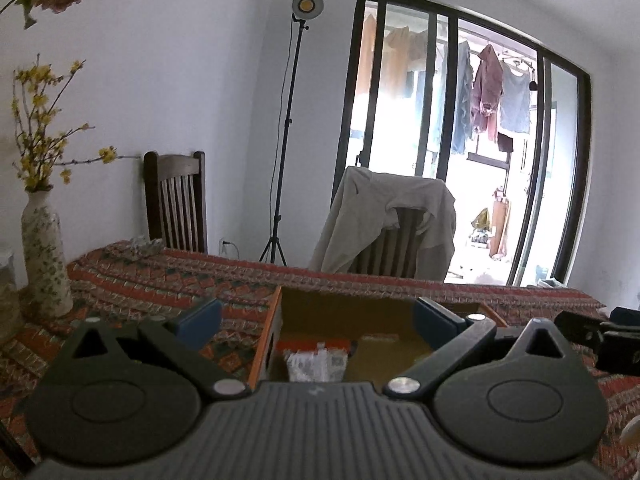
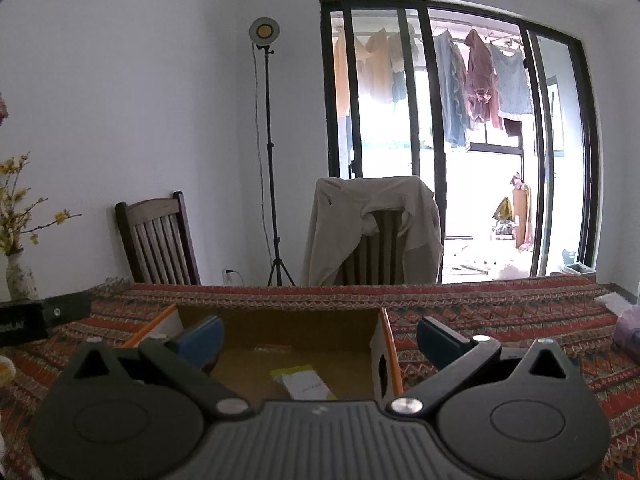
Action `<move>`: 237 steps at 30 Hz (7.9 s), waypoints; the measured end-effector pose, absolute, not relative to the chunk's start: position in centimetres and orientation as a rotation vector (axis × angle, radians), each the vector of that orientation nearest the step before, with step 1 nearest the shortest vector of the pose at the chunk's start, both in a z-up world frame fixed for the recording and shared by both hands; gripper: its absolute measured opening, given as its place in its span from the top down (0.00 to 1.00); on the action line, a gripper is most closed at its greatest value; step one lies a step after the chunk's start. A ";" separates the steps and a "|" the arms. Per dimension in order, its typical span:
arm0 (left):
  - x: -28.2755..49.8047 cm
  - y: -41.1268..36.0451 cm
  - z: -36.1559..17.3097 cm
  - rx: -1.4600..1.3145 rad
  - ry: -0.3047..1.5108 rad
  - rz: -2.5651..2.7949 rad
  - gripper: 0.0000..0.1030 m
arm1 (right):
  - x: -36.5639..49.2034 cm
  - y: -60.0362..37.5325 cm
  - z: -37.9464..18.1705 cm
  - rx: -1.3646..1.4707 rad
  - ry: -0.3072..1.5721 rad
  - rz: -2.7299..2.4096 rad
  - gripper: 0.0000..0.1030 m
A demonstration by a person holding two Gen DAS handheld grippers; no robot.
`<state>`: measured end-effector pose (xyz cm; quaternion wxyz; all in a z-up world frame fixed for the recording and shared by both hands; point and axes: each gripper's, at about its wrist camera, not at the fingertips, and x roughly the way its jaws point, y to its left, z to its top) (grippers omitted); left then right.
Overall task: Organize snacks
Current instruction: 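Return to the pile and grasp the pink packet with the right gripper, then grasp the white cracker packet with the left gripper while the right gripper holds the pink packet, then lower both packets into the cardboard box and open both grippers, then move back to the pile and grasp another pink packet with the right gripper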
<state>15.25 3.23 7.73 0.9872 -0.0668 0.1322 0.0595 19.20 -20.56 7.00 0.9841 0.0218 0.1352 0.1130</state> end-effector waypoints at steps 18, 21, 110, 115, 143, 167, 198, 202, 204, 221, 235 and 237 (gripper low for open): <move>7.3 6.9 -0.2 -0.133 0.409 0.142 0.00 | 11.4 -21.0 0.1 -0.013 0.403 0.279 0.00; 6.3 6.9 -1.2 -0.143 0.439 0.137 0.00 | 10.1 -21.0 -0.8 -0.002 0.423 0.283 0.00; 9.7 7.0 -1.7 0.038 0.600 0.180 0.00 | 8.4 -24.4 -1.2 0.011 0.291 0.184 0.42; 11.7 6.0 -2.7 0.077 0.647 0.174 0.00 | 8.5 -24.7 -1.2 0.017 0.296 0.181 0.42; 9.7 6.3 -0.5 -0.038 0.528 0.149 0.62 | 8.4 -24.5 -1.0 0.019 0.298 0.218 0.42; 18.2 0.4 8.3 -0.113 0.313 0.031 0.62 | 18.1 -21.1 5.8 -0.006 0.170 0.224 0.42; 26.3 1.8 1.1 -0.108 0.448 0.033 0.47 | 26.6 -18.4 -0.1 0.001 0.376 0.233 0.41; 25.5 2.0 1.6 -0.141 0.404 0.044 0.05 | 26.0 -19.0 0.2 0.028 0.342 0.238 0.13; 24.9 2.2 2.0 -0.163 0.376 0.031 0.00 | 25.7 -19.2 0.3 0.033 0.324 0.234 0.04; 24.2 1.7 2.4 -0.138 0.337 0.060 0.00 | 25.1 -20.1 0.7 0.041 0.273 0.196 0.00; 20.2 3.7 5.5 -0.147 0.315 0.104 0.00 | 21.5 -21.3 4.2 0.046 0.273 0.200 0.00; 19.3 4.2 5.5 -0.148 0.323 0.106 0.00 | 20.9 -21.4 4.3 0.038 0.282 0.197 0.00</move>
